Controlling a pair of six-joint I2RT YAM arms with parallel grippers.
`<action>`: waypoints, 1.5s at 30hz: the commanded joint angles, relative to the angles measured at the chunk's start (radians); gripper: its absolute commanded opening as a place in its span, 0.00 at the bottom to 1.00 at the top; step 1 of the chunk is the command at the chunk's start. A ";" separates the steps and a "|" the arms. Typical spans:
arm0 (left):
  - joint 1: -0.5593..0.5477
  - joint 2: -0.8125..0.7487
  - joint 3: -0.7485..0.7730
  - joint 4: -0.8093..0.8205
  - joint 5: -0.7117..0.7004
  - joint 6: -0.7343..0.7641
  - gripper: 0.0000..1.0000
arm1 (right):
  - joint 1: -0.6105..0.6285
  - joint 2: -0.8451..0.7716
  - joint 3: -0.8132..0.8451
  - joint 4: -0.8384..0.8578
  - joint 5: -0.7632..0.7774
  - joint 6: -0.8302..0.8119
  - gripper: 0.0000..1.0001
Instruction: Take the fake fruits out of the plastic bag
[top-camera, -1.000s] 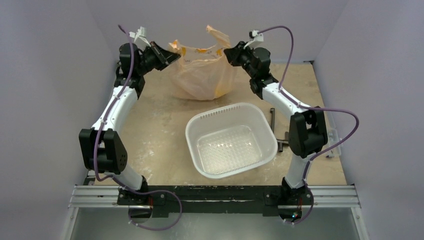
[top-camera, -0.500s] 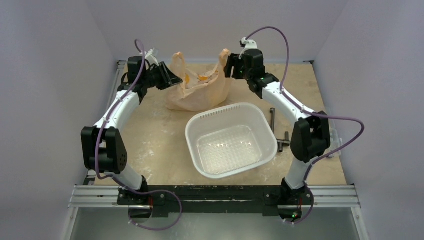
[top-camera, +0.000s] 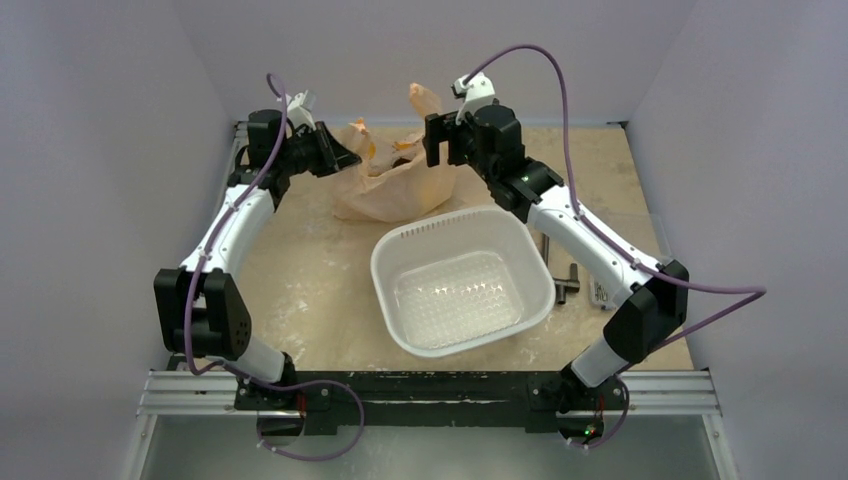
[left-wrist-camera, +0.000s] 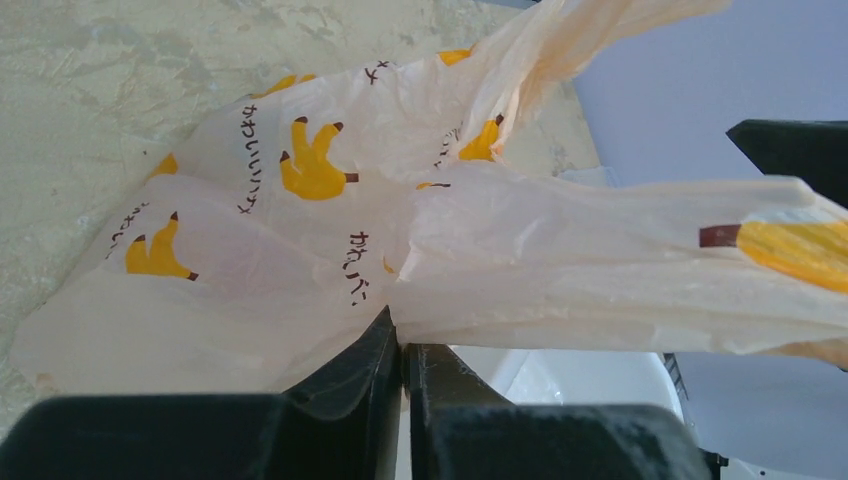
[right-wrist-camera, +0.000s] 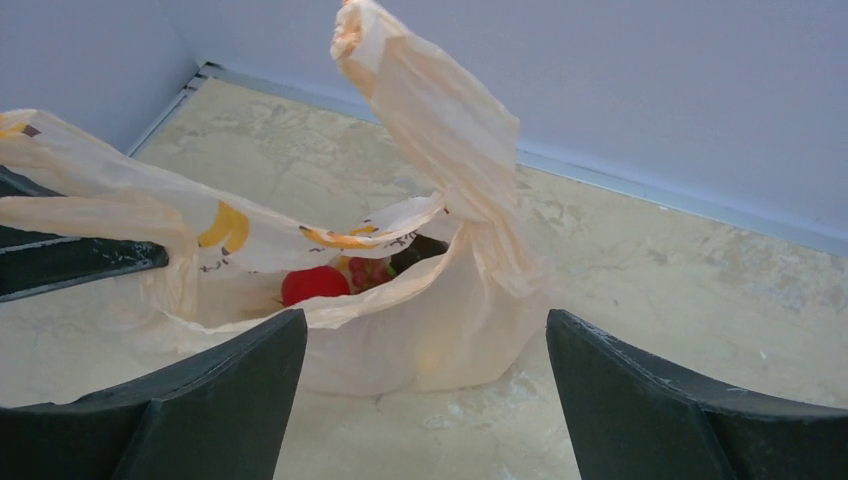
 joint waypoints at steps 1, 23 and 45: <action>-0.011 -0.002 0.007 0.059 0.069 0.018 0.03 | -0.013 -0.001 -0.019 0.119 -0.046 -0.119 0.89; -0.070 -0.168 -0.029 -0.090 -0.203 0.062 0.00 | -0.024 0.165 -0.040 0.257 -0.220 0.167 0.80; -0.077 -0.880 -0.150 -0.558 -0.546 0.202 0.80 | 0.143 0.267 0.008 0.319 -0.552 0.154 0.79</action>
